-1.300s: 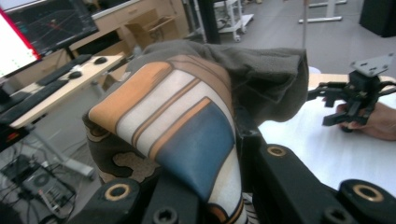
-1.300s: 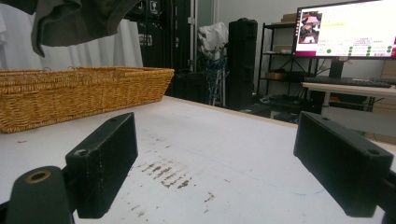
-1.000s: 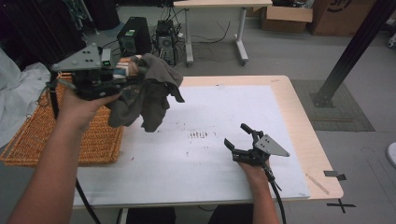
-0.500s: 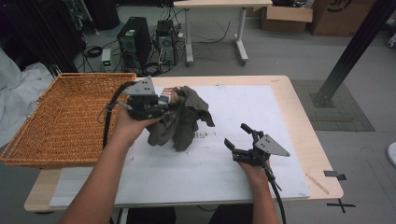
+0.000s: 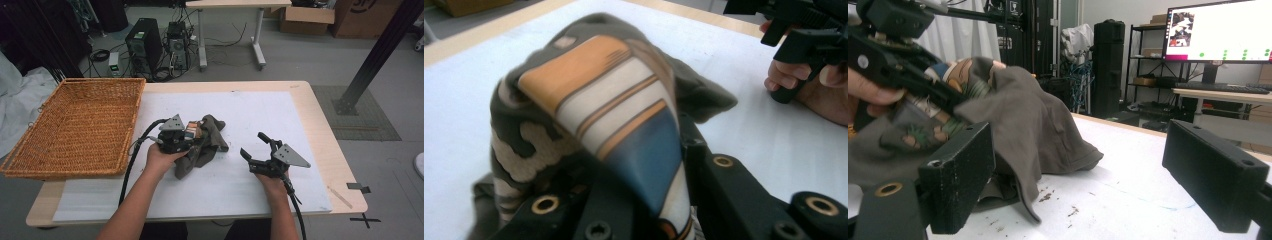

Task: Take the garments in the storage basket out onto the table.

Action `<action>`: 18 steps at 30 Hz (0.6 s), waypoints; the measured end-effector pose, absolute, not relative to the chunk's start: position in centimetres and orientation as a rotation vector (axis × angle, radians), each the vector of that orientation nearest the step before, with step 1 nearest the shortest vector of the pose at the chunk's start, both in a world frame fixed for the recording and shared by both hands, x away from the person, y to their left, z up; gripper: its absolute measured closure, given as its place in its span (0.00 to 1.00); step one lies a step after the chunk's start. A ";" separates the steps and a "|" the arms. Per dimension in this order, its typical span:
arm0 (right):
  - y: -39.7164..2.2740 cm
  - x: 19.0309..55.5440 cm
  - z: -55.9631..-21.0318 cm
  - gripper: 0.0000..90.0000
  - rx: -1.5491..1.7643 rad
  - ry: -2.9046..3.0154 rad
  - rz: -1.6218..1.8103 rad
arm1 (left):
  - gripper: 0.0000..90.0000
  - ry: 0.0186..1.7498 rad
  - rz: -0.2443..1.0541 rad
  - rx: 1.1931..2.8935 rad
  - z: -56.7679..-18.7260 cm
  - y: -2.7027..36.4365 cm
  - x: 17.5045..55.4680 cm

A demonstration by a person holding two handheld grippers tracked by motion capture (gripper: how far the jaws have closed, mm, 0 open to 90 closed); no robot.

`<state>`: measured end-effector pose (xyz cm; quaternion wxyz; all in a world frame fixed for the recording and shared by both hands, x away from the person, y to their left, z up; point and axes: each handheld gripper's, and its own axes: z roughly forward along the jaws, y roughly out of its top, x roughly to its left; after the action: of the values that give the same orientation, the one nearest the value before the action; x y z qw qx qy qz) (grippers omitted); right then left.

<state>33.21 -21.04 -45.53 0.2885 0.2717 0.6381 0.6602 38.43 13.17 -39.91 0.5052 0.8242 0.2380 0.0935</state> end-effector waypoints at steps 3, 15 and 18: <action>-21.0 33.2 -45.5 0.15 0.725 1.705 1.762 | 0.51 0.614 0.270 1.995 -39.2 13.2 38.1; -21.1 33.2 -45.5 0.15 0.733 1.696 1.772 | 0.18 0.667 0.317 1.936 -35.5 17.2 34.3; -21.1 33.2 -45.5 0.15 0.728 1.695 1.771 | 0.17 0.680 0.332 1.899 -35.0 18.4 33.3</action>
<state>33.18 -21.13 -45.55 0.2882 0.2726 0.6347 0.6632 33.26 18.38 -34.98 0.5215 0.7927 0.2837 0.1387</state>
